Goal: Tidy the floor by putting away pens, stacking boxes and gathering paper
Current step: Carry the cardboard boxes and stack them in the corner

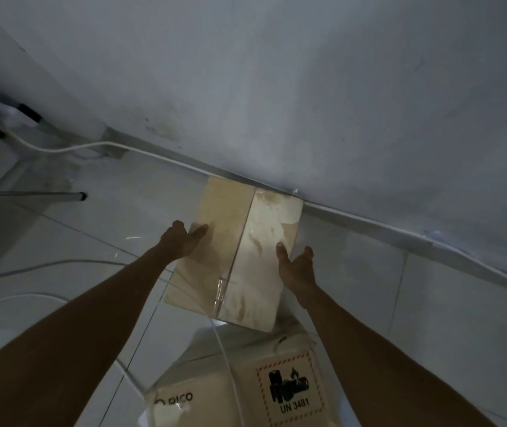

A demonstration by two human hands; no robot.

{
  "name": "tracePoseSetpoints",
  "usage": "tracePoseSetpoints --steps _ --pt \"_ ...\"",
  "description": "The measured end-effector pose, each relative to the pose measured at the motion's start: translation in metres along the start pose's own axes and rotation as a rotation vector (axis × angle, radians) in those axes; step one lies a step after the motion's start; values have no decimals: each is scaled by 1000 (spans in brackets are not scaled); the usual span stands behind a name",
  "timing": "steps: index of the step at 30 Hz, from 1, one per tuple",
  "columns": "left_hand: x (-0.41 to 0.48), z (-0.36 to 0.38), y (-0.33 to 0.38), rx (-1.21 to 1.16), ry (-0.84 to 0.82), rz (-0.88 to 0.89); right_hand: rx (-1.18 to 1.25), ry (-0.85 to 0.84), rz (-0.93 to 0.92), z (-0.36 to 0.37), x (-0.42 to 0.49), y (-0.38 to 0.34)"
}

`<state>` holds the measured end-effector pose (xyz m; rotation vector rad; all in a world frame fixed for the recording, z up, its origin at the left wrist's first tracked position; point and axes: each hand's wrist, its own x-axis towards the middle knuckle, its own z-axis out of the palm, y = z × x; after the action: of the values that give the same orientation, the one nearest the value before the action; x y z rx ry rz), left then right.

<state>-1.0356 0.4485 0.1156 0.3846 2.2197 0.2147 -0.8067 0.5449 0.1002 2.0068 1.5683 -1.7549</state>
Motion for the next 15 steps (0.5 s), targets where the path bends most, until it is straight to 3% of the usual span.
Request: tracePoseSetpoints --steps 4,15 --pt "15 12 -19 -81 -83 -42 92 10 82 15 12 11" --pt "19 31 -35 -195 -114 -12 130 -59 23 21 20 20"
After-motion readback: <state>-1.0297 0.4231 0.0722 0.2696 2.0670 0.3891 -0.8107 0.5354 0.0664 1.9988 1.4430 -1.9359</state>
